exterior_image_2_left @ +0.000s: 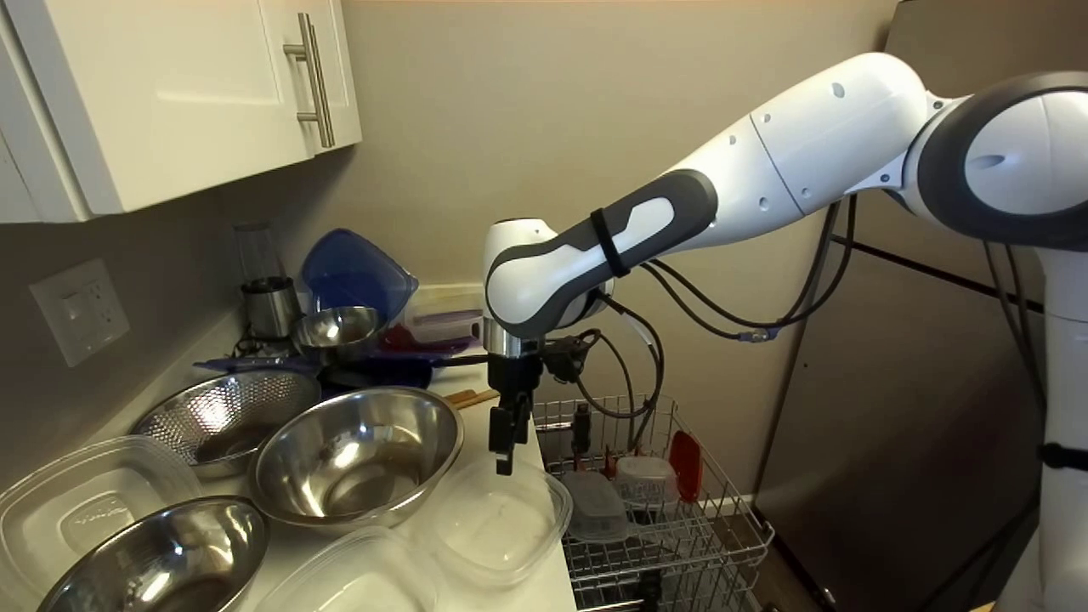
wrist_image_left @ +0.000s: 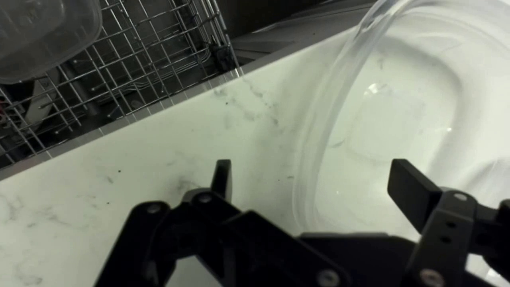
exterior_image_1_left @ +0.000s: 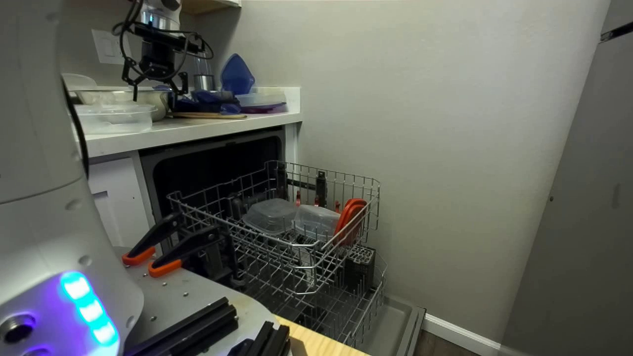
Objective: Remove one bowl from the counter and put it in the dishwasher.
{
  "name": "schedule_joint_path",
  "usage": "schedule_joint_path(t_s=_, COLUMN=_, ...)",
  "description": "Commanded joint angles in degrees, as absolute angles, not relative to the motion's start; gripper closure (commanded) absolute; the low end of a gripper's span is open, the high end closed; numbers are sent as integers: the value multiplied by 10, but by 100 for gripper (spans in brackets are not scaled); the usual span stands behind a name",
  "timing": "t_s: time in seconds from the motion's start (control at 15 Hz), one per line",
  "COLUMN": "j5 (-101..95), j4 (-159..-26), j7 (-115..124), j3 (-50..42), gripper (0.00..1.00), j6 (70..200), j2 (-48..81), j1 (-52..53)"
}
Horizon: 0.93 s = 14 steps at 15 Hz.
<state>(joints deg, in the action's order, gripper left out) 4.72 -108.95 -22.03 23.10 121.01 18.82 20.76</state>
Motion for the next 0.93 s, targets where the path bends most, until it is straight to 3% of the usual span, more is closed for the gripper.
schedule_joint_path(t_s=0.0, j5=53, j4=-1116, j7=-244, j3=237, gripper=25, j6=1225, j2=184, j1=204)
schedule_joint_path(t_s=0.13, j5=49, j4=-1121, j7=-246, j3=237, gripper=29, j6=1226, j2=186, j1=205)
schedule_joint_path(t_s=0.53, j5=78, j4=-1117, j7=-299, j3=246, gripper=69, j6=1223, j2=197, j1=190)
schedule_joint_path(t_s=0.6, j5=83, j4=-1115, j7=-307, j3=247, gripper=26, j6=1221, j2=198, j1=188)
schedule_joint_path(t_s=0.73, j5=101, j4=-1113, j7=-332, j3=250, gripper=29, j6=1217, j2=201, j1=181)
schedule_joint_path(t_s=0.87, j5=127, j4=-1108, j7=-368, j3=254, gripper=19, j6=1209, j2=207, j1=169)
